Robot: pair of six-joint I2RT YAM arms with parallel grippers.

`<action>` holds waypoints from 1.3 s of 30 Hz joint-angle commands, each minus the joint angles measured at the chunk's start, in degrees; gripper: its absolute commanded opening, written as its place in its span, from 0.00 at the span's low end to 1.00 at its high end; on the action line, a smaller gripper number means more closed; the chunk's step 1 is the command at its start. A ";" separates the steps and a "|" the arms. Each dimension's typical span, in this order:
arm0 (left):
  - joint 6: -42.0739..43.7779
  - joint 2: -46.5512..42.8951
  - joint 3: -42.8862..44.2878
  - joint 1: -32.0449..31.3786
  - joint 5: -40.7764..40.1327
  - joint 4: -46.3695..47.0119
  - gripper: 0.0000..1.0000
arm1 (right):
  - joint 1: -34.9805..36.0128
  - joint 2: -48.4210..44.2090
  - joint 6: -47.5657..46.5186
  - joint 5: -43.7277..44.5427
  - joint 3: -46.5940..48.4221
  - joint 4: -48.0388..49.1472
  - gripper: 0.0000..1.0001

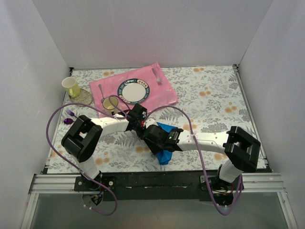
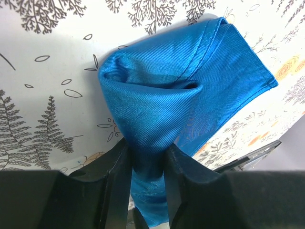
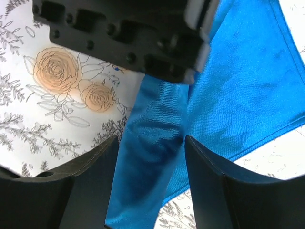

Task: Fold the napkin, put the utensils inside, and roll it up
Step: Roll the napkin with the utensil

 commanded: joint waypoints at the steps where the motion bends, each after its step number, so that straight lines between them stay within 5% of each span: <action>1: -1.60 2.64 -2.26 -0.37 -2.03 -3.87 0.28 | 1.60 3.53 0.70 6.31 4.67 -0.67 0.66; 15: -1.70 2.46 -2.87 -0.37 -1.85 -4.13 0.29 | 2.39 10.75 -0.09 9.65 2.40 1.26 0.56; 18: -0.38 1.33 -3.22 -0.19 -2.46 -4.13 0.38 | 1.96 9.09 -0.97 7.29 0.46 3.55 0.43; 22: 2.43 -2.28 -3.14 0.86 -4.66 -3.96 0.63 | -1.20 6.63 -1.67 1.06 -2.61 7.15 0.26; 27: 6.12 -7.11 -2.70 4.81 -3.09 -2.64 0.77 | -8.31 3.38 -2.03 -15.98 -8.32 16.28 0.17; 35: 7.36 -9.67 -2.96 6.14 3.66 0.08 0.78 | -24.75 6.26 6.91 -56.81 -18.43 39.30 0.15; 39: 6.57 -7.65 -3.93 3.77 4.65 2.11 0.77 | -31.09 13.02 16.94 -68.82 -22.30 56.67 0.15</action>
